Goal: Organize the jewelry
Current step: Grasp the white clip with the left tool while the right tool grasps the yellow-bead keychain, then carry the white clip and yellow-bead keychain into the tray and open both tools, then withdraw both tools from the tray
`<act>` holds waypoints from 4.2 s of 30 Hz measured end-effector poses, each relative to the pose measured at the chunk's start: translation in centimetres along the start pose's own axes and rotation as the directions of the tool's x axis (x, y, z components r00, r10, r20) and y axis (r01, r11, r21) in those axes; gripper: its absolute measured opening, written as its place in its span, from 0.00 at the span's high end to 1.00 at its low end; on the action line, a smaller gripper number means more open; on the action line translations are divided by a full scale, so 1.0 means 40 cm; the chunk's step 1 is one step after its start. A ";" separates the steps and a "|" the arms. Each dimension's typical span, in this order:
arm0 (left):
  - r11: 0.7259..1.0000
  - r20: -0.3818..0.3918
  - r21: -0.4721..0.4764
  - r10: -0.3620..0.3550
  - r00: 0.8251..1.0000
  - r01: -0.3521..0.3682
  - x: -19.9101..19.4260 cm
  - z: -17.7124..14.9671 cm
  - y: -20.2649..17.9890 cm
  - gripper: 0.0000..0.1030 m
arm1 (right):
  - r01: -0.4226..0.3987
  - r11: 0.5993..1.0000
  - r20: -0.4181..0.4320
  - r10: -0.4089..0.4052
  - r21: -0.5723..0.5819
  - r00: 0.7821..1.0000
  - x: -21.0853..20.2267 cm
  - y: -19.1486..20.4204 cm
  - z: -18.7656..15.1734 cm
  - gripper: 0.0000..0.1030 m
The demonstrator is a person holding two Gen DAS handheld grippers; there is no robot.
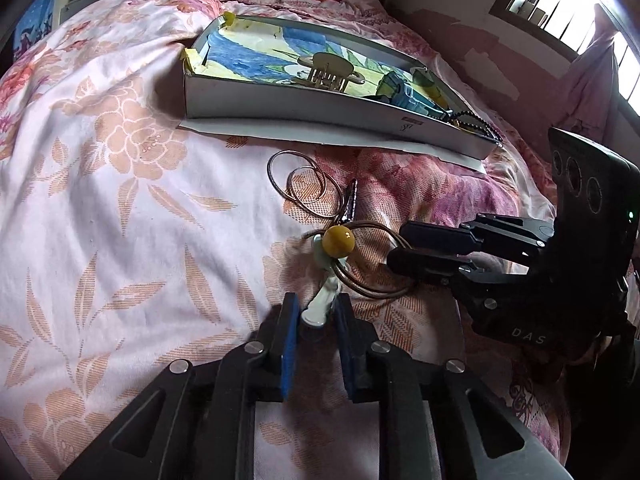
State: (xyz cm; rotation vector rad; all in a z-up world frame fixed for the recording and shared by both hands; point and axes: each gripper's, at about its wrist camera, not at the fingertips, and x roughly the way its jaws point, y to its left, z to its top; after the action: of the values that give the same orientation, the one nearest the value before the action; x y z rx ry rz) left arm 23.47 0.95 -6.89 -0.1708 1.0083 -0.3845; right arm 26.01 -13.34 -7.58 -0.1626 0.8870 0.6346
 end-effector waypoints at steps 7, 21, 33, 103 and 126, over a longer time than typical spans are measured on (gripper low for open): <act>0.995 0.033 0.028 0.100 0.994 -0.100 -0.019 -0.005 -0.026 0.85 | 0.043 0.998 0.037 -0.041 -0.054 0.998 -0.024 0.025 0.002 0.96; 0.988 0.174 0.056 0.136 0.975 -0.147 -0.117 -0.020 -0.058 0.86 | 0.265 0.956 0.306 -0.217 -0.124 0.927 -0.195 0.036 0.069 0.97; 0.987 0.432 -0.104 0.156 0.888 -0.123 -0.180 0.147 -0.020 0.86 | 0.320 0.933 0.478 -0.358 0.162 0.802 -0.315 -0.155 0.151 0.97; 0.965 0.652 -0.106 0.250 0.716 -0.241 -0.500 -0.091 -0.188 0.00 | 0.298 0.923 0.596 -0.384 0.243 0.705 -0.571 0.141 -0.113 0.01; 0.943 0.480 -0.048 0.312 0.820 -0.330 -0.381 -0.267 -0.157 0.00 | 0.362 0.887 0.322 -0.446 0.288 0.835 -0.440 0.116 -0.270 0.01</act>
State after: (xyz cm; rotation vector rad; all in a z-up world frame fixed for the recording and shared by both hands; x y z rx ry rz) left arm 5.71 1.50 1.49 -0.0531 0.5164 -0.0394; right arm 7.92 -21.65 -0.40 -0.0253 0.5108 0.1529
